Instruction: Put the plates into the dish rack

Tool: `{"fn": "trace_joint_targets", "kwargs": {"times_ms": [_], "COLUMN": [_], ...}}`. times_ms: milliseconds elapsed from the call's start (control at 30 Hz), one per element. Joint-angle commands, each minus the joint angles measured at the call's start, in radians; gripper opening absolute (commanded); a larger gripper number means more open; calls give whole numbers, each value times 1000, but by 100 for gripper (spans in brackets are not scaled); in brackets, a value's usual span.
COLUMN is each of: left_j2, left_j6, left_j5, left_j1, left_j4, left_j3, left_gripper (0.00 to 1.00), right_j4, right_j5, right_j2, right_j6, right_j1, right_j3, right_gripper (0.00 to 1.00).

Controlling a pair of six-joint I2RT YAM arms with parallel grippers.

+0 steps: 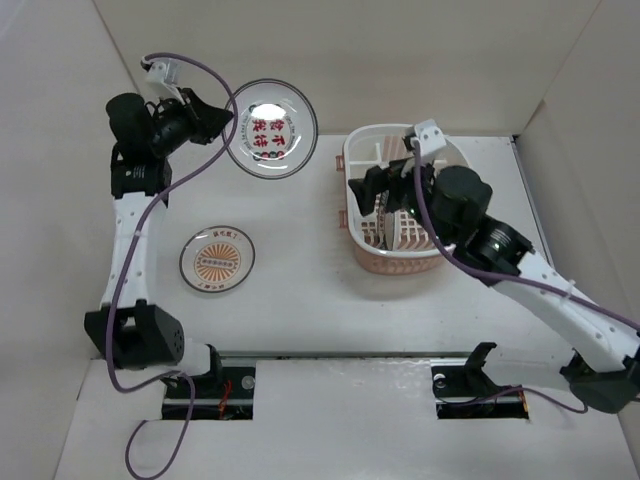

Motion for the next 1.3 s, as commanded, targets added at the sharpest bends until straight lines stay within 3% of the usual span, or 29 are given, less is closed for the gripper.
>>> {"fn": "trace_joint_targets", "kwargs": {"times_ms": [0, 100, 267, 433, 833, 933, 1000, 1033, 1133, 1167, 1200, 1267], "left_j2": [-44, -77, -98, -98, -109, -109, -109, -109, -109, -118, -118, -118], "left_j6": [-62, -127, -240, -283, -383, -383, -383, -383, -383, -395, -395, -298], "left_j5": [159, 257, 319, 342, 380, 380, 380, 380, 351, 341, 318, 250], "left_j1": [-21, -22, -22, -22, -22, -22, -22, -22, -22, -22, -22, -22], "left_j4": [89, 208, 359, 427, 549, 563, 563, 563, 563, 563, 551, 386], "left_j3": [-51, -89, -146, -167, -207, -207, -216, -216, -227, -227, -227, -180], "left_gripper": [0, 0, 0, 0, 0, 0, 0, 0, 0, 7, 33, 100], "right_j4": [133, 192, 250, 304, 324, 359, 386, 396, 405, 405, 405, 347], "right_j5": [-189, -510, -795, -910, -906, -915, -932, -900, -891, -874, -854, -678], "right_j2": [72, 138, 223, 292, 468, 488, 488, 488, 461, 444, 395, 321], "right_j6": [-18, 40, 74, 137, 183, 229, 255, 292, 327, 327, 337, 346], "right_j1": [-123, -289, -358, -368, -319, -292, -292, -292, -292, -292, -302, -314], "right_j3": [93, 128, 171, 162, 220, 231, 231, 231, 210, 187, 172, 130], "right_gripper": [100, 100, 100, 100, 100, 76, 38, 3, 0, 0, 0, 0]}}
